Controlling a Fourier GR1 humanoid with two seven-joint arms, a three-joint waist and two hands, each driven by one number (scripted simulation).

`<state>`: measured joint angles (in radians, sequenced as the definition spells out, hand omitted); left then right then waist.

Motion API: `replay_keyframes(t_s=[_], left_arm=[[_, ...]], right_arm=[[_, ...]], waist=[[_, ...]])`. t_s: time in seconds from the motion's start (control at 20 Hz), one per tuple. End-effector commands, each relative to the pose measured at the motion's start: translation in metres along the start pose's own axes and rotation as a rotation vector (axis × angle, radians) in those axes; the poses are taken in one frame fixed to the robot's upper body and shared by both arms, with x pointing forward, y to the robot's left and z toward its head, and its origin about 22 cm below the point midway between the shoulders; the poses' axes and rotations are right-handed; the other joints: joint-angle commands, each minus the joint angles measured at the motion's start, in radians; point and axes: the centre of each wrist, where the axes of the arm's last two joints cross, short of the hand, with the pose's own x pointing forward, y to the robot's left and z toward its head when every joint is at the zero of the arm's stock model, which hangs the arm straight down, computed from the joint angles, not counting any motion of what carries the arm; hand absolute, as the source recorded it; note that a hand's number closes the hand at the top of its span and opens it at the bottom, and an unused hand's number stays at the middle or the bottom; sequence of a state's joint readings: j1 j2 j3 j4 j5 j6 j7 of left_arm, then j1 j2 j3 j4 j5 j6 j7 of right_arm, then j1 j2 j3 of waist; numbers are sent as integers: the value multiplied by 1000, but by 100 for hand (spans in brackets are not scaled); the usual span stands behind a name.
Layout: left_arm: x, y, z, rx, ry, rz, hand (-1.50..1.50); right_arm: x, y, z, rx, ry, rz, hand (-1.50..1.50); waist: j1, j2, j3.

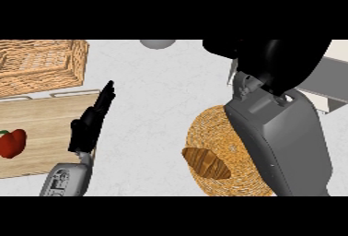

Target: Pick the tomato from the placemat and place it in the tiered shelf

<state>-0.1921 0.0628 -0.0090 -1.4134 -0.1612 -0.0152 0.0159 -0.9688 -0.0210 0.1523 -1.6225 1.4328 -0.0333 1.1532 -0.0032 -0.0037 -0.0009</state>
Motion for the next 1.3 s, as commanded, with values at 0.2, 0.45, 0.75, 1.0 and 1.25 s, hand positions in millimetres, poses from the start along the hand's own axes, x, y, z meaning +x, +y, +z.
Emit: replay_keyframes(t_s=[0.2,0.45,0.75,1.0,1.25], left_arm=[[11,-12,3,-2,-20,-1,0],[-3,6,-2,-6,-18,11,0],[8,-2,23,-8,-7,10,0],[7,2,2,-22,-16,-2,0],[20,2,0,-15,-17,-4,0]], right_arm=[[3,-32,-53,-84,154,84,150],[-8,-27,-80,-102,136,119,150],[-39,-11,-87,-159,73,220,150],[-57,16,-122,-191,84,260,150],[-73,47,-119,-169,-65,312,150]], waist=[[4,0,1],[6,4,0],[10,2,1],[16,7,1],[22,8,1]])
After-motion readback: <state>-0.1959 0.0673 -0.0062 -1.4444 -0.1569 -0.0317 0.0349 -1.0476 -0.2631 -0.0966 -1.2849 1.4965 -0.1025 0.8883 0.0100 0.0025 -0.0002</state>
